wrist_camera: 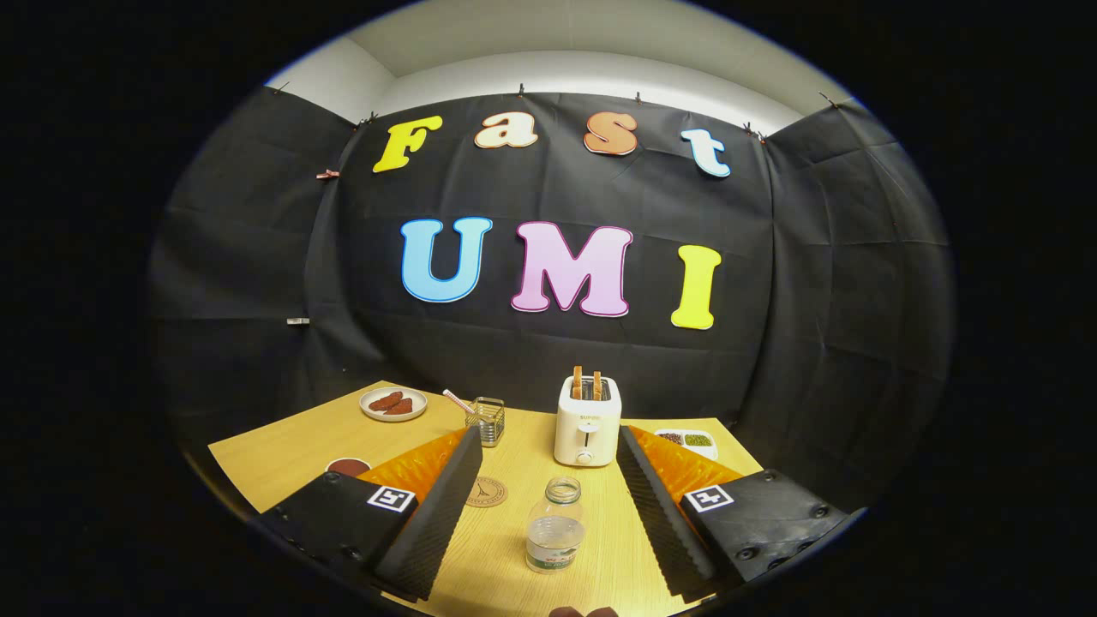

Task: Take the bottle from table, then pour the juice into the cup, finally place the bottle on the coaster

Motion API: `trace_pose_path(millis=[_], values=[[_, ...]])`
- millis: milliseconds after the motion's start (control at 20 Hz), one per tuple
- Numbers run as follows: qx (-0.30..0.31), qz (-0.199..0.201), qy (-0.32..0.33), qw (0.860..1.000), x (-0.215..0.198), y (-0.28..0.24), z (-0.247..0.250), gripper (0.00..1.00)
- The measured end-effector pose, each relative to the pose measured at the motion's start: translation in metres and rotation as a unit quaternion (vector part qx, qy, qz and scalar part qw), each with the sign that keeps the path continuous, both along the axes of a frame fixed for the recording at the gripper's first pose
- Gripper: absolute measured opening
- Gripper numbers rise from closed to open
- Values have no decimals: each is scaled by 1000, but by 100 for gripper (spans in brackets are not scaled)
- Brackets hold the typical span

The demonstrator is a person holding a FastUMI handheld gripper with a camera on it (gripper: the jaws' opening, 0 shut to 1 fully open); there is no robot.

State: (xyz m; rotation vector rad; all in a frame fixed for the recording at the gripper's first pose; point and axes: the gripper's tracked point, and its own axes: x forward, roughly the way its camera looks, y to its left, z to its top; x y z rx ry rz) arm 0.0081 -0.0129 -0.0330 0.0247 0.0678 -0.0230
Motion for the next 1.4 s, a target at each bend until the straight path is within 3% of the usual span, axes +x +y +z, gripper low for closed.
trace_pose_path(millis=[900, 1400], values=[[3, -8, 58, 998, 43, -7, -123, 98], [20, -3, 84, 996, 41, -5, -178, 98]])
